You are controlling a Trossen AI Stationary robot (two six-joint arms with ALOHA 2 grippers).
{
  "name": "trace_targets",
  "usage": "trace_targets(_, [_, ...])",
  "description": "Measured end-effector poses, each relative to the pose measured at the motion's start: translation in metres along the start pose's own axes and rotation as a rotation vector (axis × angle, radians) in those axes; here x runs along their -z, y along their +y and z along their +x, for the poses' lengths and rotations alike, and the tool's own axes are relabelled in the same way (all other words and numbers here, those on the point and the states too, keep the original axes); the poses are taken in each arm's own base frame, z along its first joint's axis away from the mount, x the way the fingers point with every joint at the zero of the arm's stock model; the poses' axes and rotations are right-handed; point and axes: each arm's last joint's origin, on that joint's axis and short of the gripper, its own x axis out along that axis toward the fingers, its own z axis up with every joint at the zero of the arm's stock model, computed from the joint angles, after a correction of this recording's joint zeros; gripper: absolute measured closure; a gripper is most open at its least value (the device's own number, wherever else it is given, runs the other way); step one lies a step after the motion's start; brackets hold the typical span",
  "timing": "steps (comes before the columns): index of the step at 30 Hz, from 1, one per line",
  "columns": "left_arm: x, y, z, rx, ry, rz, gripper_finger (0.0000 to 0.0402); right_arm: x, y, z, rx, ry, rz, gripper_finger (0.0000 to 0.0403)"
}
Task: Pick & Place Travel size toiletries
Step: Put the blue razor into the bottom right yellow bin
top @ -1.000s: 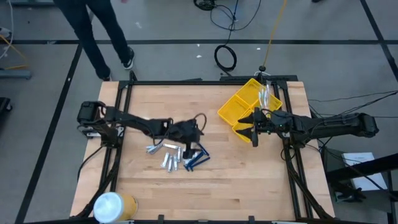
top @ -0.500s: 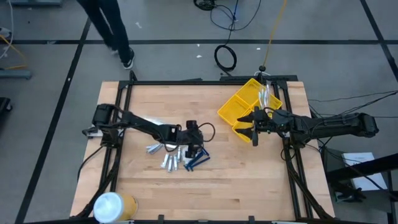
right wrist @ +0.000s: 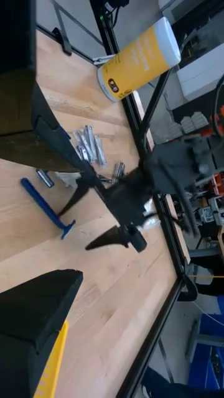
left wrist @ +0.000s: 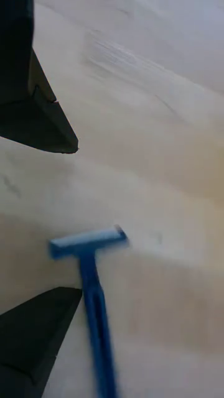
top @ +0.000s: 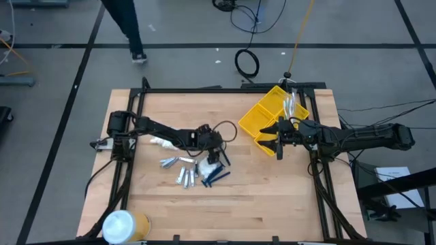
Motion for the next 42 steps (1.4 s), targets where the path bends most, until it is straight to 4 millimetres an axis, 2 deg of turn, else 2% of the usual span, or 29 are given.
trace_targets(8, [-0.001,0.025,0.004,-0.038,0.027,-0.385,0.0041,0.0,0.0,0.0,0.0,0.0,0.0,0.0149])
trace_targets(12, [-0.015,0.022,0.001,0.095,0.038,-0.517,0.0041,0.0,0.0,0.0,0.0,0.0,0.0,0.0149])
trace_targets(14, [-0.025,0.012,-0.004,0.209,0.036,-0.508,0.0041,0.0,0.0,0.0,0.0,0.001,0.0,0.0149])
trace_targets(16, [-0.033,-0.003,-0.011,0.244,0.022,-0.459,0.0041,0.0,0.0,0.0,0.0,0.0,0.0,0.0149])
trace_targets(21, [-0.039,-0.044,-0.029,0.083,0.014,-0.251,0.0041,0.0,0.0,0.0,0.0,0.001,0.0,0.0149])
trace_targets(24, [-0.041,-0.058,-0.033,0.058,0.022,-0.266,0.0041,0.0,0.0,0.0,0.001,0.0,0.0,0.0149])
trace_targets(27, [-0.04,-0.063,-0.026,0.048,0.047,-0.324,0.0041,-0.001,0.0,0.0,-0.003,-0.015,0.001,0.0149])
trace_targets(34, [-0.031,-0.066,0.014,-0.005,0.108,-0.378,0.0041,-0.002,0.001,0.0,-0.006,-0.028,0.004,0.0149])
trace_targets(39, [-0.027,-0.059,0.016,-0.029,0.175,-0.389,0.0048,-0.002,0.0,0.0,-0.005,-0.022,0.01,0.0149])
trace_targets(42, [-0.023,-0.053,0.011,-0.051,0.234,-0.393,0.0081,-0.002,0.0,0.0,-0.004,-0.023,0.01,0.0149])
